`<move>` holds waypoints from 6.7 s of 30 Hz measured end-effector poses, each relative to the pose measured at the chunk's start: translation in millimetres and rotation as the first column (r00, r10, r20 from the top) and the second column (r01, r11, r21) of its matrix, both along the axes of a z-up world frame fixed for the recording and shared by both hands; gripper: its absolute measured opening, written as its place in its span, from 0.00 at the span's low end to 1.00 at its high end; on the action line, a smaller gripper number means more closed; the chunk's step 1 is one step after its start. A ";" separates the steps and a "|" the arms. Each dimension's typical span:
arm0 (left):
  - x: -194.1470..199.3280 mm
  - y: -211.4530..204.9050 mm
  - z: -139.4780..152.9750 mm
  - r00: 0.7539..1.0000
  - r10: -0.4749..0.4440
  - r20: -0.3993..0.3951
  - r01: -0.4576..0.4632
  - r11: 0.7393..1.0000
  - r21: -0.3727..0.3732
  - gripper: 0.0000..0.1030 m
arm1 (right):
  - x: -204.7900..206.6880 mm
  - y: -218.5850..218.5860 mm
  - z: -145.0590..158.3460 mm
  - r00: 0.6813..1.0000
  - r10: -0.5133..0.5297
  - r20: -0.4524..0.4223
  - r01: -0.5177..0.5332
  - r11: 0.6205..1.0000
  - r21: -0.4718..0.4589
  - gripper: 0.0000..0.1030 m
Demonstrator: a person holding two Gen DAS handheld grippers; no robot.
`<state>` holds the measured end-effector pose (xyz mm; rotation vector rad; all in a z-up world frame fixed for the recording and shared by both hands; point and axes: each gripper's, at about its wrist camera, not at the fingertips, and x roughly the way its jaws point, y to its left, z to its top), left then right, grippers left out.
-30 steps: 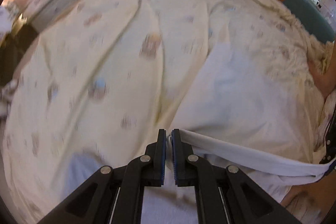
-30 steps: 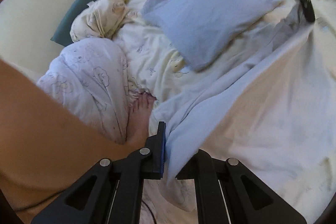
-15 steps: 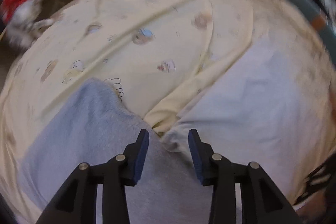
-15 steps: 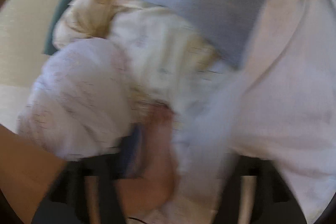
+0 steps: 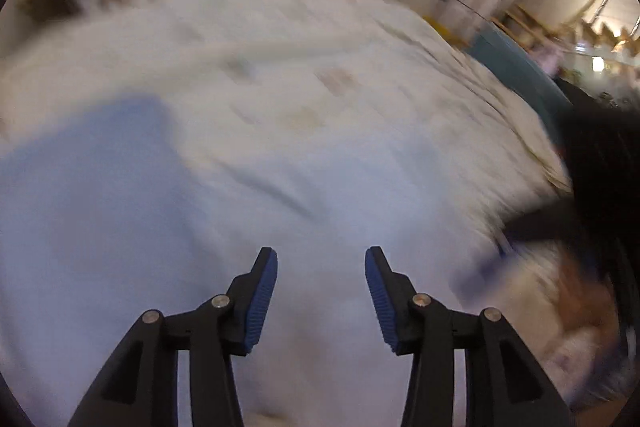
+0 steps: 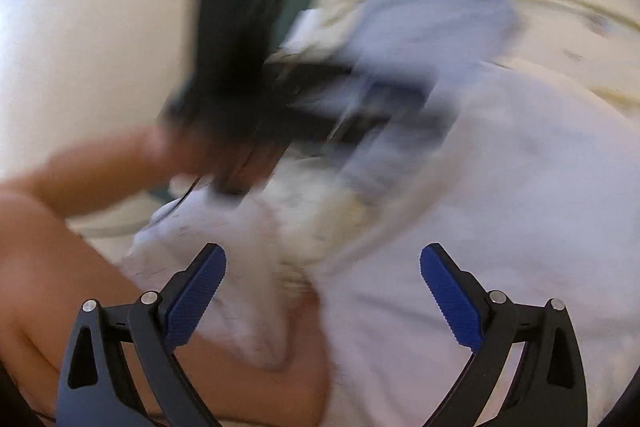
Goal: Fold clothes
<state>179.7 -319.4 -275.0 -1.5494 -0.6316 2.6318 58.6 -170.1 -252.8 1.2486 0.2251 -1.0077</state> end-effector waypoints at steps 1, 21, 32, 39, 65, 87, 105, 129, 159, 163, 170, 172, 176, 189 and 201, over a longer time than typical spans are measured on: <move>-0.5 12.2 -17.8 0.999 -0.015 0.051 0.015 1.000 -0.014 0.44 | -4.0 9.4 -7.5 1.000 -0.008 0.000 0.008 1.000 0.029 0.85; 115.2 -26.3 -72.5 0.916 0.344 0.207 -0.399 0.833 0.383 0.58 | -86.1 170.1 -114.1 0.863 -0.404 0.304 0.300 0.893 0.336 0.79; 119.3 -46.4 -101.9 0.895 0.434 0.100 -0.394 0.669 0.630 0.58 | -69.4 168.8 -147.9 0.791 -0.429 0.435 0.286 0.889 0.357 0.79; 89.4 -42.2 -122.7 0.919 0.365 0.152 -0.374 0.679 0.632 0.58 | -75.2 172.5 -149.2 0.801 -0.418 0.429 0.268 0.891 0.367 0.79; 107.7 -29.0 -101.7 0.929 0.337 0.157 -0.371 0.837 0.402 0.58 | -67.3 148.2 -149.9 0.841 -0.386 0.378 0.238 0.893 0.382 0.85; 84.9 -4.2 -93.2 0.981 0.189 0.049 -0.177 0.753 0.633 0.61 | -31.7 117.5 -145.5 0.830 -0.355 0.431 0.272 0.931 0.244 0.85; 67.2 20.6 -104.9 0.982 0.125 0.144 -0.183 0.835 0.519 0.63 | -31.5 110.7 -145.3 0.824 -0.376 0.424 0.281 0.921 0.270 0.82; -2.6 -61.8 97.2 0.883 0.368 -0.293 -0.155 0.815 0.558 0.08 | -124.4 74.2 108.7 0.763 -0.610 0.213 0.640 0.760 -0.113 0.14; 74.6 -322.6 159.7 0.858 0.482 -0.180 -0.458 0.875 0.159 0.10 | -62.0 -198.3 66.4 0.920 -0.298 0.256 0.320 0.946 -0.047 0.14; 135.6 -300.3 38.1 0.861 0.506 0.050 -0.507 0.847 0.158 0.10 | -13.7 -206.7 -15.7 0.910 -0.265 0.318 0.252 0.964 0.083 0.14; 207.7 -287.3 -43.3 0.781 0.600 0.174 -0.625 0.757 0.189 0.10 | 39.8 -173.2 -135.8 0.827 -0.358 0.434 0.267 0.929 0.256 0.18; 218.4 -284.8 -45.7 0.776 0.606 0.172 -0.630 0.752 0.195 0.10 | 31.1 -158.6 -142.2 0.779 -0.410 0.475 0.308 0.910 0.279 0.20; 211.7 -271.8 -35.6 0.828 0.531 0.178 -0.558 0.811 0.173 0.10 | 23.2 -152.2 -136.2 0.814 -0.363 0.454 0.275 0.929 0.249 0.20; 236.9 -286.6 -29.0 0.746 0.602 0.283 -0.649 0.752 0.111 0.19 | 14.9 -117.8 -147.1 0.928 -0.327 0.176 0.261 0.911 0.318 0.20; 176.7 -277.8 3.3 0.805 0.564 0.182 -0.569 0.822 -0.027 0.27 | -36.4 -141.5 -64.4 0.939 -0.289 -0.184 0.301 0.953 0.040 0.20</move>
